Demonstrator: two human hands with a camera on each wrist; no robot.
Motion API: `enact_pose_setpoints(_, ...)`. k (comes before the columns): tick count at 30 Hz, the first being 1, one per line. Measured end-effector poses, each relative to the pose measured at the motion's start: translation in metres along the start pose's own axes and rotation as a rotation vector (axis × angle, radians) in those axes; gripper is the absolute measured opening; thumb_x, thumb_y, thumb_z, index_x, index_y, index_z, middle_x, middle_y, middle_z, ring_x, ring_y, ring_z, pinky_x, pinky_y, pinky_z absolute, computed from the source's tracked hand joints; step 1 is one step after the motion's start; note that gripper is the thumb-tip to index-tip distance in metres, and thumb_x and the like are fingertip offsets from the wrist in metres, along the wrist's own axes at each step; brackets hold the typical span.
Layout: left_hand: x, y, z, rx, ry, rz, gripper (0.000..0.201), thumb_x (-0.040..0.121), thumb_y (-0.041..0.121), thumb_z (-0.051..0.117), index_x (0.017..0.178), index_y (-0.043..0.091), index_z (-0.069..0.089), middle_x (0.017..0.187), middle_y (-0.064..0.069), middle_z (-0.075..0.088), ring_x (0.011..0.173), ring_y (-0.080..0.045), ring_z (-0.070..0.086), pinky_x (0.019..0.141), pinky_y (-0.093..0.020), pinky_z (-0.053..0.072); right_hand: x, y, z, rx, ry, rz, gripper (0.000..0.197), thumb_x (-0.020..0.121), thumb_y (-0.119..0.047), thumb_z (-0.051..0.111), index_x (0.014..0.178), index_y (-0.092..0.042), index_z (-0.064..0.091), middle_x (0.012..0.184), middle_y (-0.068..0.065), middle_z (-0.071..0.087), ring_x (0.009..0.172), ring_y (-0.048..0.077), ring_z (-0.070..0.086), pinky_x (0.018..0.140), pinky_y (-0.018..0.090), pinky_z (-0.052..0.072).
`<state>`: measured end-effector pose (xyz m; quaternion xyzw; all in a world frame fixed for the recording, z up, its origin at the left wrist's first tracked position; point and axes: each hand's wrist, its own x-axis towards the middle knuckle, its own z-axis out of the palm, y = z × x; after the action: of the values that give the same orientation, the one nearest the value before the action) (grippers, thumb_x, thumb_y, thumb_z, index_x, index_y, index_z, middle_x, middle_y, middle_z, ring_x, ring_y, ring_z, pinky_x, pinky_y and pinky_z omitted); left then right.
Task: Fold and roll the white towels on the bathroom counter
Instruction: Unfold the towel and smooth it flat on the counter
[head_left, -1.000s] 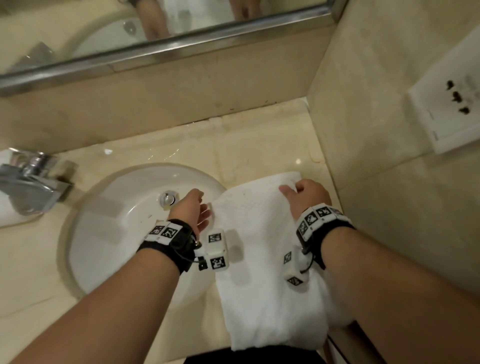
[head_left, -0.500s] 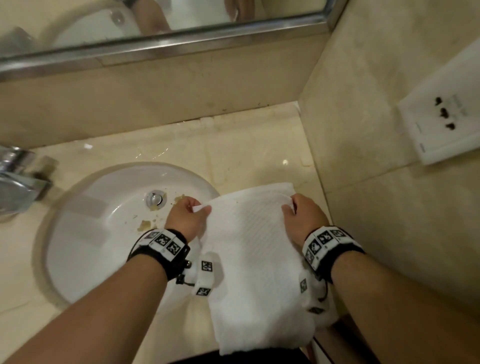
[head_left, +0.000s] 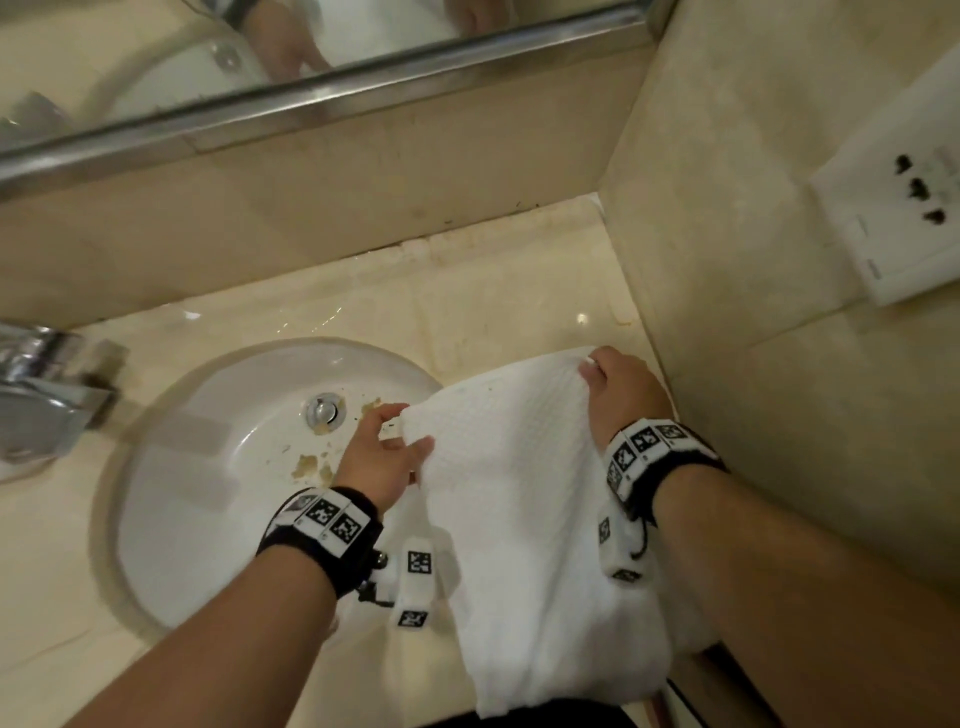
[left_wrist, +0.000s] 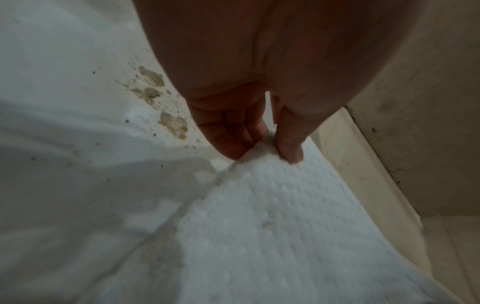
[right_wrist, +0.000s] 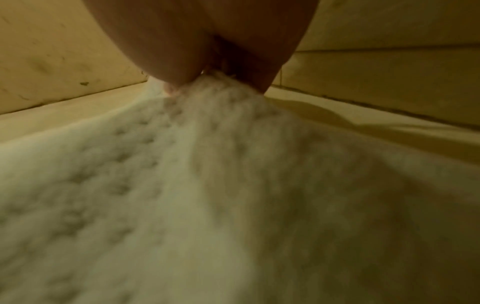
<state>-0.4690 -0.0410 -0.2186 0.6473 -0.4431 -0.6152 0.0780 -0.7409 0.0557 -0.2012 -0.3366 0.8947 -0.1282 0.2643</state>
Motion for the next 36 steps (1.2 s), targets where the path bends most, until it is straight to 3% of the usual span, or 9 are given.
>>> enact_pose_setpoints(4, 0.0, -0.001, -0.001, 0.027, 0.104, -0.024, 0.018, 0.085, 0.032, 0.082, 0.094, 0.021, 0.071, 0.082, -0.005, 0.075, 0.08, -0.025, 0.072, 0.09, -0.053, 0.059, 0.002, -0.004, -0.003, 0.027, -0.001, 0.035, 0.025, 0.101, -0.04, 0.05, 0.105, -0.017, 0.06, 0.108, 0.007, 0.061, 0.096, 0.028, 0.059, 0.083, 0.036, 0.049)
enact_pose_setpoints(7, 0.003, -0.006, -0.002, 0.022, 0.12, -0.031, 0.045, 0.069, 0.052, 0.078, 0.087, 0.012, 0.071, 0.067, 0.001, 0.069, 0.077, -0.027, 0.07, 0.092, -0.056, 0.058, 0.008, -0.009, -0.005, -0.049, 0.061, 0.004, 0.026, 0.1, -0.035, 0.056, 0.107, -0.011, 0.065, 0.12, 0.01, 0.053, 0.109, 0.031, 0.054, 0.093, 0.037, 0.046)
enact_pose_setpoints(12, -0.005, -0.004, 0.002, 0.024, 0.139, -0.008, 0.033, 0.088, 0.038, 0.075, 0.063, 0.025, 0.057, 0.056, 0.007, 0.055, 0.064, -0.02, 0.057, 0.084, -0.051, 0.058, 0.006, -0.011, -0.005, -0.005, -0.018, 0.005, 0.024, 0.104, -0.036, 0.046, 0.104, -0.013, 0.055, 0.115, 0.014, 0.045, 0.086, 0.03, 0.053, 0.079, 0.031, 0.041)
enact_pose_setpoints(16, -0.016, -0.001, -0.001, 0.005, 0.15, 0.072, 0.03, 0.094, 0.035, 0.071, 0.075, 0.016, 0.059, 0.058, 0.005, 0.054, 0.053, -0.013, 0.049, 0.061, -0.033, 0.044, 0.001, -0.01, -0.005, 0.057, 0.012, -0.017, 0.025, 0.104, -0.038, 0.045, 0.089, -0.018, 0.046, 0.096, 0.013, 0.052, 0.071, 0.028, 0.052, 0.063, 0.031, 0.039)
enact_pose_setpoints(19, -0.023, 0.005, -0.001, 0.027, 0.145, 0.141, 0.021, 0.096, 0.033, 0.069, 0.08, 0.022, 0.06, 0.065, 0.002, 0.059, 0.056, -0.013, 0.053, 0.062, -0.03, 0.045, -0.003, -0.01, -0.008, 0.167, -0.024, -0.013, 0.027, 0.104, -0.039, 0.043, 0.088, -0.017, 0.047, 0.08, 0.008, 0.059, 0.071, 0.027, 0.056, 0.063, 0.035, 0.044)
enact_pose_setpoints(24, -0.024, 0.007, -0.005, 0.033, 0.154, 0.102, 0.032, 0.094, 0.04, 0.069, 0.075, 0.02, 0.052, 0.07, -0.003, 0.054, 0.066, -0.019, 0.051, 0.072, -0.041, 0.048, -0.007, -0.018, -0.023, 0.336, 0.011, -0.005, 0.031, 0.103, -0.035, 0.047, 0.087, -0.01, 0.054, 0.075, 0.008, 0.059, 0.069, 0.022, 0.052, 0.061, 0.03, 0.039)
enact_pose_setpoints(28, -0.024, 0.018, -0.006, -0.033, 0.109, 0.061, 0.041, 0.067, 0.066, 0.066, 0.07, 0.027, 0.053, 0.079, -0.005, 0.062, 0.075, -0.027, 0.065, 0.09, -0.059, 0.057, 0.0, -0.031, -0.027, 0.373, 0.153, -0.007, 0.036, 0.103, -0.038, 0.045, 0.077, -0.014, 0.043, 0.062, 0.001, 0.045, 0.056, 0.017, 0.04, 0.052, 0.029, 0.031)
enact_pose_setpoints(33, -0.021, 0.022, -0.006, -0.102, 0.015, -0.093, 0.049, 0.082, 0.054, 0.078, 0.108, 0.016, 0.063, 0.103, -0.01, 0.077, 0.094, -0.031, 0.074, 0.085, -0.046, 0.062, 0.024, -0.034, -0.017, 0.11, 0.015, 0.039, 0.034, 0.103, -0.044, 0.042, 0.089, -0.015, 0.048, 0.079, 0.007, 0.057, 0.066, 0.024, 0.05, 0.064, 0.031, 0.038)
enact_pose_setpoints(36, -0.023, 0.002, -0.005, 0.075, -0.138, -0.242, 0.04, 0.088, 0.044, 0.077, 0.108, 0.01, 0.069, 0.102, -0.006, 0.079, 0.093, -0.024, 0.074, 0.076, -0.035, 0.059, 0.019, -0.026, -0.006, 0.148, -0.008, 0.062, 0.029, 0.102, -0.044, 0.047, 0.103, -0.016, 0.052, 0.096, 0.007, 0.062, 0.085, 0.028, 0.057, 0.072, 0.03, 0.039)
